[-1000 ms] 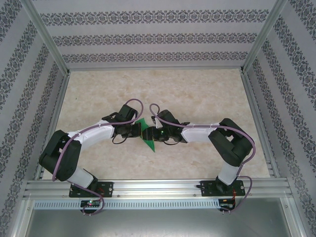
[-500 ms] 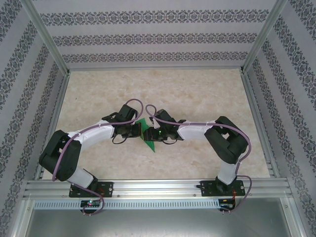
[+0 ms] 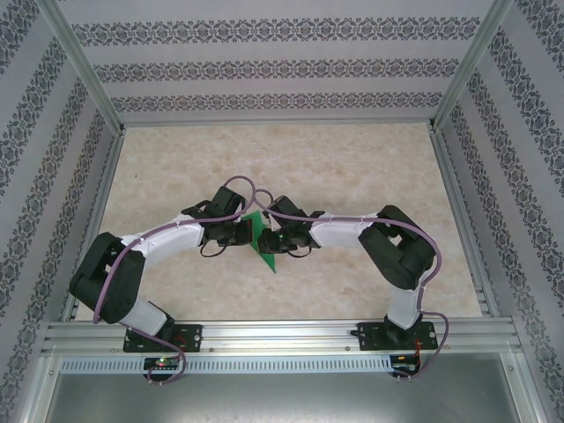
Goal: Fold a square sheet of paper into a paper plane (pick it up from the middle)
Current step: Move a paper plane to the center of the table.
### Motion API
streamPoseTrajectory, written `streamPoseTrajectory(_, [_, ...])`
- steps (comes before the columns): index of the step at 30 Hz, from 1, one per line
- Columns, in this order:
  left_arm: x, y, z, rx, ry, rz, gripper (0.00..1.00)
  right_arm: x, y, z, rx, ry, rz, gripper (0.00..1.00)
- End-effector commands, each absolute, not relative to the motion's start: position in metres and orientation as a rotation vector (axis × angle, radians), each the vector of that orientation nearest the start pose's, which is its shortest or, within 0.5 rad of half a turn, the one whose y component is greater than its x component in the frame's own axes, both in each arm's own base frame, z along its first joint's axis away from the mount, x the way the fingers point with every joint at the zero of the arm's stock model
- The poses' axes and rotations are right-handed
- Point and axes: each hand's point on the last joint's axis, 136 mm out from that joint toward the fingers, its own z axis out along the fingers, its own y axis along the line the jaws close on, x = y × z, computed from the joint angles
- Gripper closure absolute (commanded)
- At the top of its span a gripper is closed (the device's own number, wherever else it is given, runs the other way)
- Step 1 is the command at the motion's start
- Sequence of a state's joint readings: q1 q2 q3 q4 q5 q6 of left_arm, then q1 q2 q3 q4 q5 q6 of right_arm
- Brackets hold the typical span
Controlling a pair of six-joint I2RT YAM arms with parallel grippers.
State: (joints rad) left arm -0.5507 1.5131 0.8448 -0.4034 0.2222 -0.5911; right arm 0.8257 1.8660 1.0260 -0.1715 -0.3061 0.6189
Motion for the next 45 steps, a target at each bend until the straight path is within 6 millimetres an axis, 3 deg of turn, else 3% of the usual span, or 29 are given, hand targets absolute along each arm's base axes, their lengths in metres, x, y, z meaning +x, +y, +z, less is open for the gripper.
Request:
streamPoseTrajectory(1, [0.285,-0.221,0.085,0.020,2.692,-0.718,0.90,0.261,0.350,0.039,-0.455,2.724,0.739,0.88])
streamPoseTrajectory(4, [0.287,-0.227,0.105,0.033,2.629,-0.783,0.81,0.263,0.336,0.047,-0.425,2.722,0.652,0.93])
streamPoseTrajectory(6, [0.289,-0.229,0.122,0.043,2.585,-0.814,0.70,0.266,0.329,0.058,-0.405,2.704,0.613,0.93])
streamPoseTrajectory(11, [0.291,-0.224,0.153,0.042,2.512,-0.806,0.56,0.281,0.299,0.087,-0.300,2.639,0.425,0.94])
streamPoseTrajectory(14, [0.291,-0.216,0.161,0.017,2.485,-0.768,0.54,0.294,0.269,0.098,-0.195,2.615,0.233,0.93])
streamPoseTrajectory(17, [0.291,-0.206,0.162,-0.031,2.475,-0.718,0.53,0.303,0.255,0.095,-0.132,2.627,0.173,0.91])
streamPoseTrajectory(28, [0.290,-0.194,0.152,-0.076,2.490,-0.650,0.51,0.317,0.273,0.058,-0.103,2.725,0.114,0.84])
streamPoseTrajectory(37, [0.292,-0.194,0.149,-0.071,2.501,-0.647,0.51,0.313,0.279,0.027,-0.116,2.796,0.096,0.85])
streamPoseTrajectory(45, [0.292,-0.195,0.147,-0.071,2.510,-0.649,0.52,0.310,0.276,0.028,-0.120,2.794,0.069,0.79])
